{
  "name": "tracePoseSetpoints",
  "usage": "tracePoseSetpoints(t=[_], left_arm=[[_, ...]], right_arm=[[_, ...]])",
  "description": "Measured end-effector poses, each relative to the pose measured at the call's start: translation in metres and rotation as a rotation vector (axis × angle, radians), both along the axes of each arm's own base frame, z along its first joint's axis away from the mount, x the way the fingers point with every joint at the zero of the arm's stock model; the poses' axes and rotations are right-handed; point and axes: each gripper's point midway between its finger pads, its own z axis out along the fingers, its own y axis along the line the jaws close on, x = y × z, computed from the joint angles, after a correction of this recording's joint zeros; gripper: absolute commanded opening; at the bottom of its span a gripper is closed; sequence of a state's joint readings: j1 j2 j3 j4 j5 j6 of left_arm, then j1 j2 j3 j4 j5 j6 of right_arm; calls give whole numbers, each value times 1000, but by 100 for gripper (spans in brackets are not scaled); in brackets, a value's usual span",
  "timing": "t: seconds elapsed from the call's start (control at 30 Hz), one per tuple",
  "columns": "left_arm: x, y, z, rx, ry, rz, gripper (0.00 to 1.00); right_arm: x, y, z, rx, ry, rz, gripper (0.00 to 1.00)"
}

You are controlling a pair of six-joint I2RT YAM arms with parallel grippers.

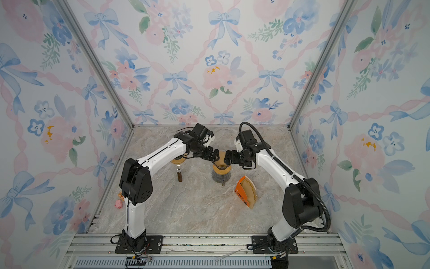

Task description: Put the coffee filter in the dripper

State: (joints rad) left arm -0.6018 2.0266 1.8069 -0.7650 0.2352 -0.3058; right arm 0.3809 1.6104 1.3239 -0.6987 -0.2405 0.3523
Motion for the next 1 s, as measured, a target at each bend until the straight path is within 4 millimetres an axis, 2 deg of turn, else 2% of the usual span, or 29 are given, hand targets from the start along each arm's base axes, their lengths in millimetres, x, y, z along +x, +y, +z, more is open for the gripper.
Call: tracePoseSetpoints(t=[0.2,0.37,0.6,1.0], left_arm=[[0,0,0,0,0,0,98],[0,0,0,0,1,0,98],[0,0,0,0,0,0,98],[0,0,0,0,0,0,98]], right_arm=[[-4,6,-2,-9,6,20,96],[-5,1,-15,-59,32,9,96],[-1,-3,-19,-87,33,-7,96],[16,1,3,-23,-22,-8,96]])
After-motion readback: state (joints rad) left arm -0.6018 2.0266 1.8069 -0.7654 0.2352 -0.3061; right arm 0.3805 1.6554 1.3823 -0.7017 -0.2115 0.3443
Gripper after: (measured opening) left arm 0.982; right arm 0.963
